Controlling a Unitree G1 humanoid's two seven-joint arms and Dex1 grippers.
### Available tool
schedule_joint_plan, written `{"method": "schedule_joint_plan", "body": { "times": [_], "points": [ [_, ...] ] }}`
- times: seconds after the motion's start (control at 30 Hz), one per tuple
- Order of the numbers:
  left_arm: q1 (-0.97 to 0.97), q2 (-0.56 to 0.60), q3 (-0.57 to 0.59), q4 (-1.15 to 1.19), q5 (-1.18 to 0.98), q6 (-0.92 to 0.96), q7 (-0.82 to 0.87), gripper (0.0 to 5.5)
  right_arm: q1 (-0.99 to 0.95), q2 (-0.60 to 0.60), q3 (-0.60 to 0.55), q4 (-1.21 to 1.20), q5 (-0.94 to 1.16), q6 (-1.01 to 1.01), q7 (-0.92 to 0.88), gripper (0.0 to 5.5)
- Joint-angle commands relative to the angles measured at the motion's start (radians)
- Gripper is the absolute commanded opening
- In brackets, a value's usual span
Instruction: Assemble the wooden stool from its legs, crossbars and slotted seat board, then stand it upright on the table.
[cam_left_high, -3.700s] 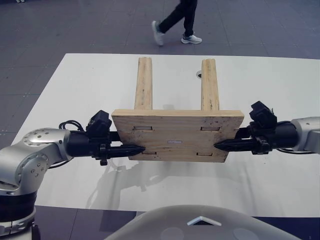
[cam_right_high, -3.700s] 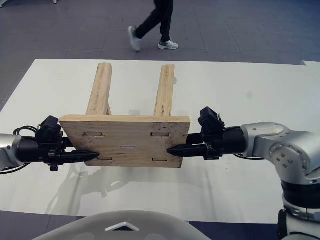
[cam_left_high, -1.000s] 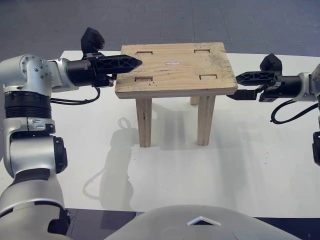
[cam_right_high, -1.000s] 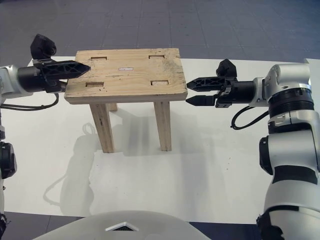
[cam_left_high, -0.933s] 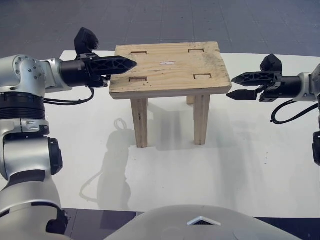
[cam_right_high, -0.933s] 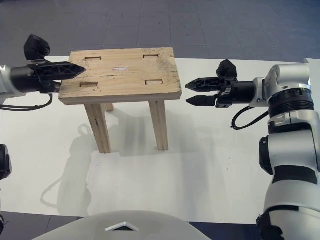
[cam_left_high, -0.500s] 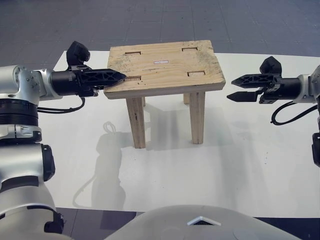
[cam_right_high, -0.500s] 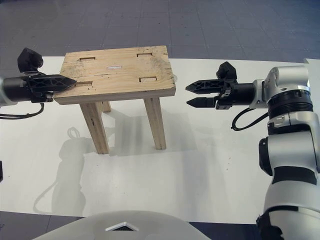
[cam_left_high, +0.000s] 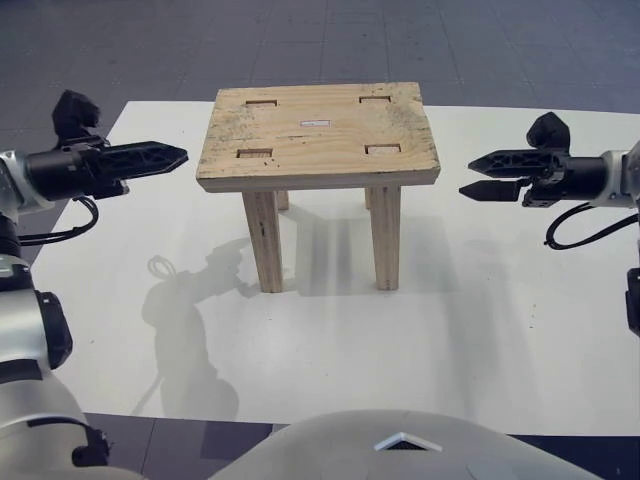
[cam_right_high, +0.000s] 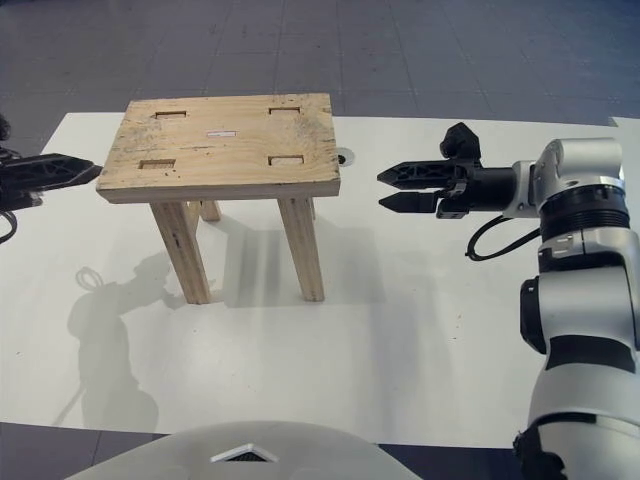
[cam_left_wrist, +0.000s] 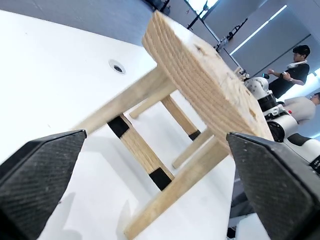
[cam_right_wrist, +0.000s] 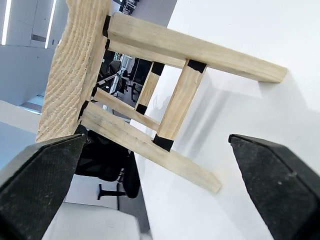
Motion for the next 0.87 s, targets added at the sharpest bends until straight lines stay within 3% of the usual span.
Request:
{"method": "schedule_joint_plan", "body": {
  "times": [0.03, 0.1, 0.17, 0.27, 0.37, 0.5, 0.87],
  "points": [
    [0.061, -0.055, 0.233, 0.000, -0.054, -0.100, 0.262, 5.19, 0.033, 0.023, -0.149, 0.022, -0.018, -0.176, -0.169, 5.30],
    [0.164, -0.191, 0.327, -0.059, -0.001, -0.292, 0.605, 5.19, 0.113, 0.094, -0.272, -0.041, -0.051, -0.422, -0.461, 5.30],
    [0.318, -0.390, 0.325, -0.215, 0.136, -0.525, 0.984, 5.19, 0.238, 0.211, -0.323, -0.153, -0.176, -0.759, -0.873, 5.30],
    [0.375, -0.610, 0.285, -0.257, 0.231, -0.713, 1.286, 5.19, 0.340, 0.403, -0.393, -0.135, -0.201, -1.069, -1.182, 5.30],
    [0.402, -0.739, 0.272, -0.259, 0.258, -0.820, 1.379, 5.19, 0.373, 0.521, -0.343, -0.042, -0.257, -1.213, -1.290, 5.30],
    [0.452, -0.814, 0.199, -0.319, 0.320, -0.894, 1.380, 5.19, 0.397, 0.612, -0.330, -0.048, -0.301, -1.342, -1.340, 5.30],
    [0.523, -0.809, 0.115, -0.475, 0.324, -0.847, 1.238, 5.19, 0.454, 0.661, -0.331, -0.116, -0.385, -1.406, -1.450, 5.30]
  ]
}}
